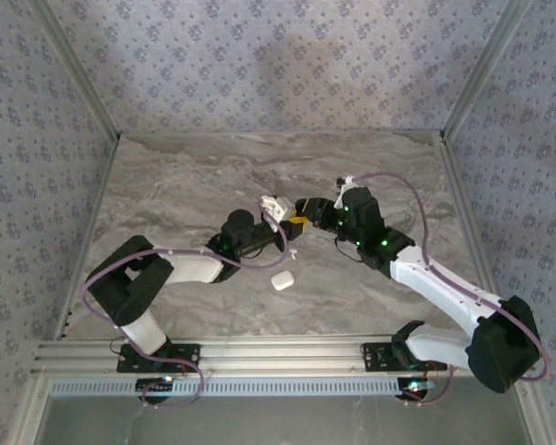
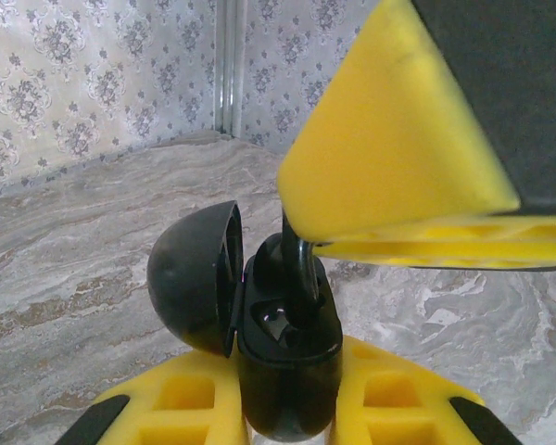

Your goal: Insert wireless bluetooth earbuds into charging case

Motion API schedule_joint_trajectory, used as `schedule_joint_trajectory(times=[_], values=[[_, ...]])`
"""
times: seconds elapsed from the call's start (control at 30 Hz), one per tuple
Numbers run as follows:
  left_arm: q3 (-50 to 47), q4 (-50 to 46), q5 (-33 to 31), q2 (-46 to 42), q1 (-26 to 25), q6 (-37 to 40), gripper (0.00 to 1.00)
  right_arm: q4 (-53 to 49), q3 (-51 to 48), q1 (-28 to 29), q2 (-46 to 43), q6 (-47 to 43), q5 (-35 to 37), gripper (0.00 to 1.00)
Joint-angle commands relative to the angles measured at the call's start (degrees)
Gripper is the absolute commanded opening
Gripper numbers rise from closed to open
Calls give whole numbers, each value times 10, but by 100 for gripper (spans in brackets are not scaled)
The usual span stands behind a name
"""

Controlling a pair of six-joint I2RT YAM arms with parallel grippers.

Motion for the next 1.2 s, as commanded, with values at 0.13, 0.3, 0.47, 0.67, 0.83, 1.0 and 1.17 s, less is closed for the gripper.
schedule_joint_trajectory(times=[0.13, 0.3, 0.47, 0.67, 0.83, 1.0, 1.17], values=[[18, 26, -2, -7, -3, 3, 12, -15, -14, 2, -3, 0, 5, 25], [18, 24, -1, -9, -3, 7, 12, -19, -12, 2, -2, -2, -1, 30], [17, 17, -1, -12, -4, 13, 12, -25, 2, -2, -10, -12, -12, 38], [15, 12, -1, -14, -4, 20, 12, -62, 24, -17, -29, -31, -35, 46], [14, 5, 2, -17, -3, 27, 12, -82, 34, -41, -53, -39, -80, 49], [15, 1, 7, -18, -4, 31, 12, -85, 42, -75, -58, -32, -156, 46], [15, 1, 9, -18, -4, 32, 12, -81, 54, -86, -31, -27, -198, 41]])
